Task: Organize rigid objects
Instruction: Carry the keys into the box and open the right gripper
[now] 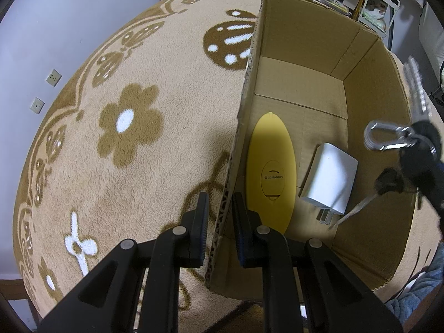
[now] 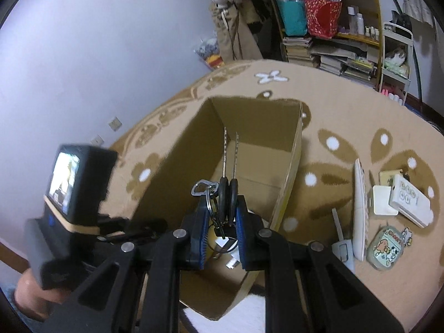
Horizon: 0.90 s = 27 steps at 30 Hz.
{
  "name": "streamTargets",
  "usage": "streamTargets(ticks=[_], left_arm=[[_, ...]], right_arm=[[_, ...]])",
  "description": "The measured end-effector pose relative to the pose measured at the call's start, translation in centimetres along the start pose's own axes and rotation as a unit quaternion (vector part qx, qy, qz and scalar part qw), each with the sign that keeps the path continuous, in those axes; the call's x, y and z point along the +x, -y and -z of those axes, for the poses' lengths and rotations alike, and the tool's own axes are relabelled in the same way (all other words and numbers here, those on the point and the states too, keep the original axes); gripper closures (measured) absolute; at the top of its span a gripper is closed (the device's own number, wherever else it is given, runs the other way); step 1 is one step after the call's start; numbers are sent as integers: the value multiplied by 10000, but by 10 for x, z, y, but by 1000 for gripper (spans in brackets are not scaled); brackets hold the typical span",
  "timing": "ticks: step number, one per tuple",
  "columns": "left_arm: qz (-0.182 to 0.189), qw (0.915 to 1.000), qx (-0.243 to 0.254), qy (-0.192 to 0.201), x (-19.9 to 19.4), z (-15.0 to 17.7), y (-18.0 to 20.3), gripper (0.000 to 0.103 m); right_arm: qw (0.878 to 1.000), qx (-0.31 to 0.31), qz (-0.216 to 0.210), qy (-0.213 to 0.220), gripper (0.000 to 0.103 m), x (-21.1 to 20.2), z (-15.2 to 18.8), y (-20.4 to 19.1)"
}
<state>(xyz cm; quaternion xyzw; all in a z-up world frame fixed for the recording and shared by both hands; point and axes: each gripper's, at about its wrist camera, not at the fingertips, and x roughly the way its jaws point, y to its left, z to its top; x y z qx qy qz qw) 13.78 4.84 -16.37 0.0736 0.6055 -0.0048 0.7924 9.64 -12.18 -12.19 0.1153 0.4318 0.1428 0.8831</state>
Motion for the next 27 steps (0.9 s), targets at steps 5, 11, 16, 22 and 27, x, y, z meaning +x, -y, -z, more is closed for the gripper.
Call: streamTargets(ticks=[5,11,16,22,27], left_arm=[[5,10000,-3,0,0,0,0,87],[-8,10000,8,3,-1,0,0,86],[0,10000,1,-2,-1,0,1,86],[6,10000,-1,-3,-1,0,1,86],[6,10000,-2,-4,-1,0,1,86]], right_arm=[[9998,9,97,-173,83,9,5,2],[9998,-73,170,-34,83,-2,2,-2],[9984,-234,514,37,52,-13,1,-5],[9960,-85,877,150,5,-25,-4,12],[9930,155,1172,57,2,-26,-3,39]])
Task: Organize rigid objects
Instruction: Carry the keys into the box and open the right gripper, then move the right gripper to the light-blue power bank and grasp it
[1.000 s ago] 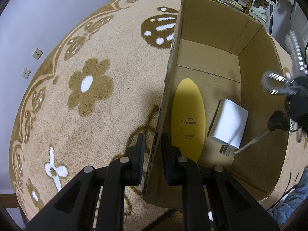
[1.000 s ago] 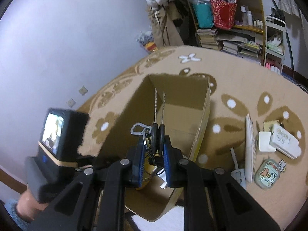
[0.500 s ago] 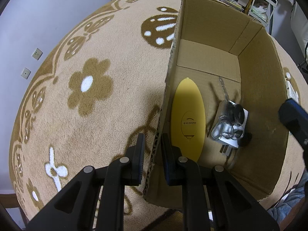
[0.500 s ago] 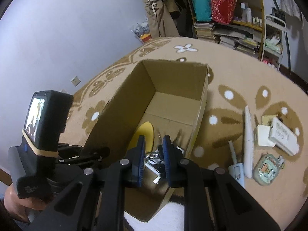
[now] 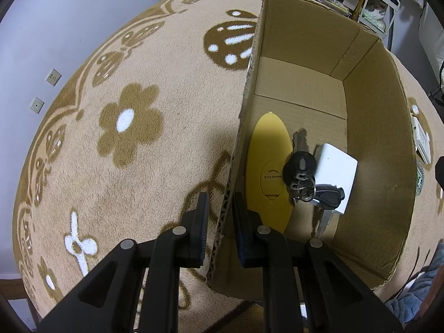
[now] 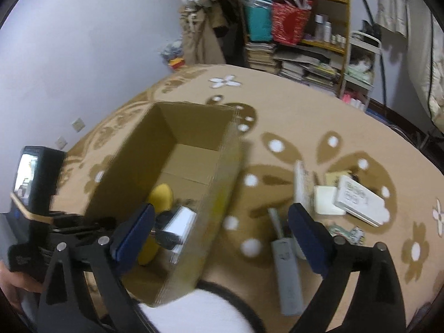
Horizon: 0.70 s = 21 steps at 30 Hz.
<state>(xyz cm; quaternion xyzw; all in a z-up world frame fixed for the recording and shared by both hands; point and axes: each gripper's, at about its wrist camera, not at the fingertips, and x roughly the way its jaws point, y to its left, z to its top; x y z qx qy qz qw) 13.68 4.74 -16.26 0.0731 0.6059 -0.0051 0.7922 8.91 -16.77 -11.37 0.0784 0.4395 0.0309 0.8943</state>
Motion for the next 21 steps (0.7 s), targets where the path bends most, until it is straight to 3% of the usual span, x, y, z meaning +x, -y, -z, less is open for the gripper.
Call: streamTargets(ticks=[9,16,21], left_arm=[[3,10000,1,-4,0,1,0,86],[-32,10000,13,-1,1,0,1,86],[-34,10000,25,-1,0,0,0,86]], right_arm=[[9966,558,175,-579,2,18,11,53],[9912,637,171,-1148,3,40,28,67],[9877,649,335,-1382,9,53,39,66]])
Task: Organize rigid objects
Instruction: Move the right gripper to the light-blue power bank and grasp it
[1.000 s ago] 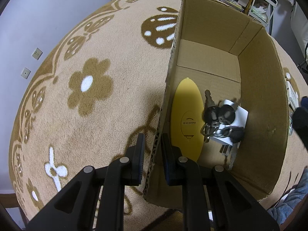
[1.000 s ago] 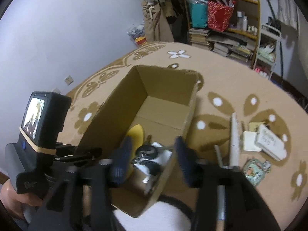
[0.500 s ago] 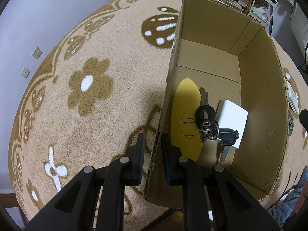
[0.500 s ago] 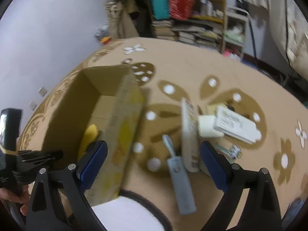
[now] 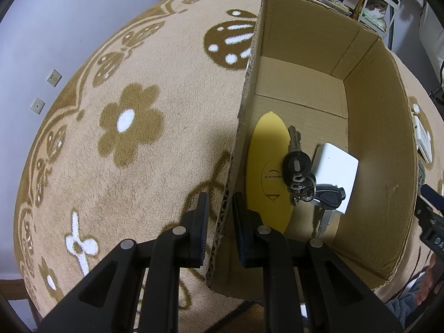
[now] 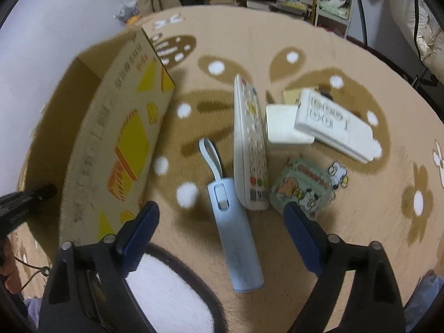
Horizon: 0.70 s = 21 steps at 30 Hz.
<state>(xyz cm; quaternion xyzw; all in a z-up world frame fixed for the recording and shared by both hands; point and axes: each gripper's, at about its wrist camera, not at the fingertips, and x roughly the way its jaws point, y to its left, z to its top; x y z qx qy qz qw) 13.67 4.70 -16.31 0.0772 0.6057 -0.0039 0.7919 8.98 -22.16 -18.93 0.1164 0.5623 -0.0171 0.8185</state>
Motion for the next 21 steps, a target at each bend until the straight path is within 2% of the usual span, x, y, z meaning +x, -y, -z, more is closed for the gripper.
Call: streamTargets(ticks=[2,6,7,9,12,15,18,21], left_arm=[[-10,10000,5,-1,0,0,0,86],[-5,10000,-2,-3,0,0,0,86],[-2,10000,-6,-5,1,-1,0,86],[-2,10000,-6,-5,1,-1,0,86],[-5,10000,-10,-4,1,-1,0,86],[-32,10000,12,1,0,0,1,86],[-15,10000,-3,0,0,0,1,86],[-22,10000,3,0,0,0,0,86]], right_arm=[[10000,32,2,-74,11,7,3,1],[9996,18,92,-277,34,21,7,4],[9994,46,80,-320,37,24,8,5],[9992,84,31,-392,51,31,9,7],[9992,103,106,-384,61,37,13,10],[9993,47,143,-341,68,35,13,7],[9992,-81,245,-306,70,33,15,-1],[9992,-173,49,-358,72,29,14,-10]])
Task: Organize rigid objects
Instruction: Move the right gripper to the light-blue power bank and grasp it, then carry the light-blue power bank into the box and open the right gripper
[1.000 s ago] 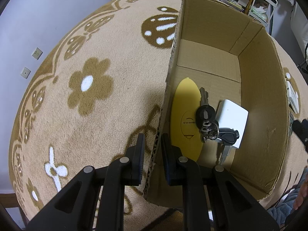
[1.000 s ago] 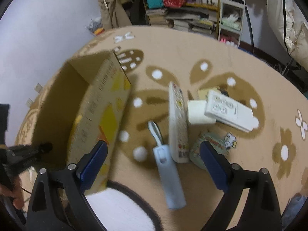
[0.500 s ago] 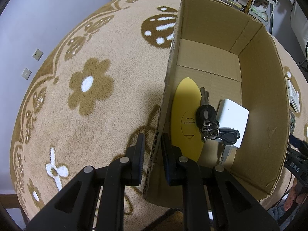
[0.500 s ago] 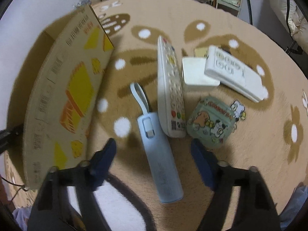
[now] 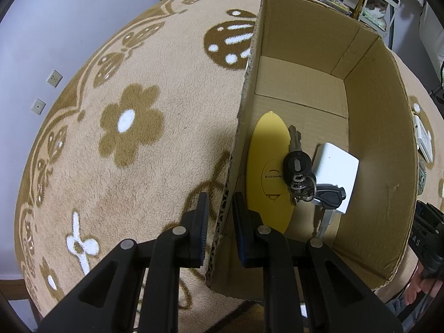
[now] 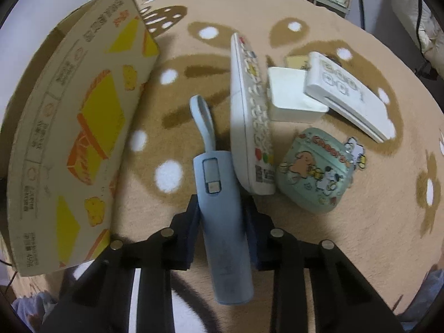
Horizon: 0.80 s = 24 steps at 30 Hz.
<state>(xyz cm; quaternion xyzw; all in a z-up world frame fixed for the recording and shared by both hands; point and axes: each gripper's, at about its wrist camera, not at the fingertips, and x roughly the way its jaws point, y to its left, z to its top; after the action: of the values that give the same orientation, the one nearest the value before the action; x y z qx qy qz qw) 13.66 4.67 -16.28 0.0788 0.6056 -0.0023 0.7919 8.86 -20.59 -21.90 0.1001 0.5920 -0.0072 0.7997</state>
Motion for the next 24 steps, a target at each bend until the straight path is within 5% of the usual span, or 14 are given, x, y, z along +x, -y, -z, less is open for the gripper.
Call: streamTargets(ticks=[24], left_arm=[[77,10000,-19,1,-1,0,0,90]], right_arm=[[9877,-197,-462,1484,74,-101,-29,-39]])
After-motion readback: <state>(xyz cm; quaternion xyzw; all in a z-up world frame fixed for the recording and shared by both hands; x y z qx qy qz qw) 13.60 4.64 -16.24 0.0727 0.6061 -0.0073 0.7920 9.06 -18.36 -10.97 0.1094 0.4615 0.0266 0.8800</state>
